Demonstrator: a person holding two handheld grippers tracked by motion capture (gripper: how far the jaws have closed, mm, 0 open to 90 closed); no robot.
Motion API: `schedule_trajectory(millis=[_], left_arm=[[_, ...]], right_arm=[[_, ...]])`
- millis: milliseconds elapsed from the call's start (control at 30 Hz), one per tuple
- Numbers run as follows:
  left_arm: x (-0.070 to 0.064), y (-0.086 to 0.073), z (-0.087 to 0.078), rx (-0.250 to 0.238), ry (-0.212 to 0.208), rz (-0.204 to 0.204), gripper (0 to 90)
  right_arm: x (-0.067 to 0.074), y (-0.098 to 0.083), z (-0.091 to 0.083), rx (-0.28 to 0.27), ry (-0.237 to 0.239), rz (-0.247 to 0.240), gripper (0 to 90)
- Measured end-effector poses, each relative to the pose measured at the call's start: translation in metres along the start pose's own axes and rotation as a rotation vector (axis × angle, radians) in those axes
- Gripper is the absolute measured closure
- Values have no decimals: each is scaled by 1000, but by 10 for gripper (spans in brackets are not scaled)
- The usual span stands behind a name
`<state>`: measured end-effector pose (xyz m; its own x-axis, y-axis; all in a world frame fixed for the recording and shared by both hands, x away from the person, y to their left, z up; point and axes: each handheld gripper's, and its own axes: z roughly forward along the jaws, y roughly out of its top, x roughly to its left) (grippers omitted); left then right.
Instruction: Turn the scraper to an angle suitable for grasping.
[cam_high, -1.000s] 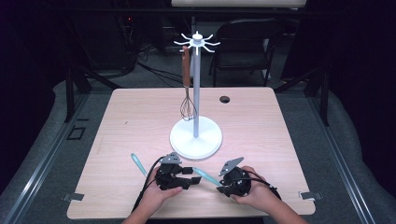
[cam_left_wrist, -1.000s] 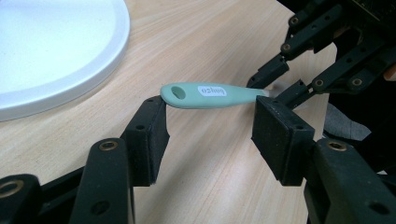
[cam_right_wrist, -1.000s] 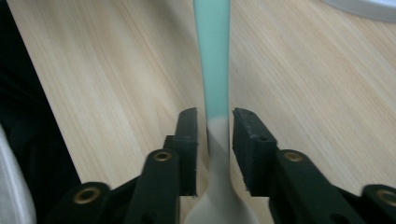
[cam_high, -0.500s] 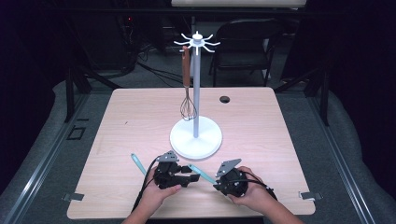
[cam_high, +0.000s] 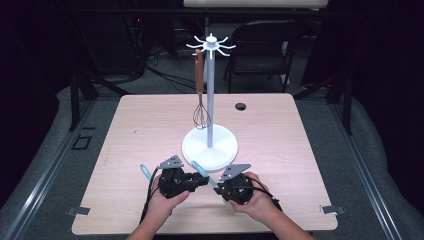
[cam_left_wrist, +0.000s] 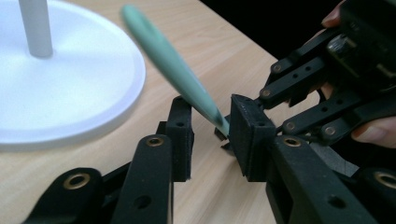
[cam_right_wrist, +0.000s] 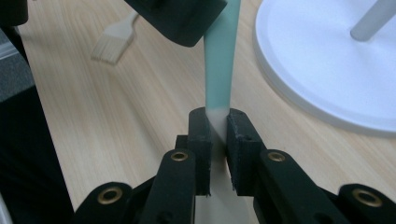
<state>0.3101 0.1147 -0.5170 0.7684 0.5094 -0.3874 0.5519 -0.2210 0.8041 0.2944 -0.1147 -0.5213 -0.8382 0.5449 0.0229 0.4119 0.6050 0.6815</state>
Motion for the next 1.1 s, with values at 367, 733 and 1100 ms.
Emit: schedule_trajectory(millis=[367, 733, 1100], left_arm=[[-9, 13, -11, -49, 43, 51, 792], [-7, 8, 0, -22, 31, 36, 804], [-6, 2, 9, 0, 20, 25, 819]], right_arm=[[4, 17, 6, -67, 11, 12, 810], [2, 14, 6, -86, 9, 21, 809], [1, 13, 6, -89, 6, 24, 809]])
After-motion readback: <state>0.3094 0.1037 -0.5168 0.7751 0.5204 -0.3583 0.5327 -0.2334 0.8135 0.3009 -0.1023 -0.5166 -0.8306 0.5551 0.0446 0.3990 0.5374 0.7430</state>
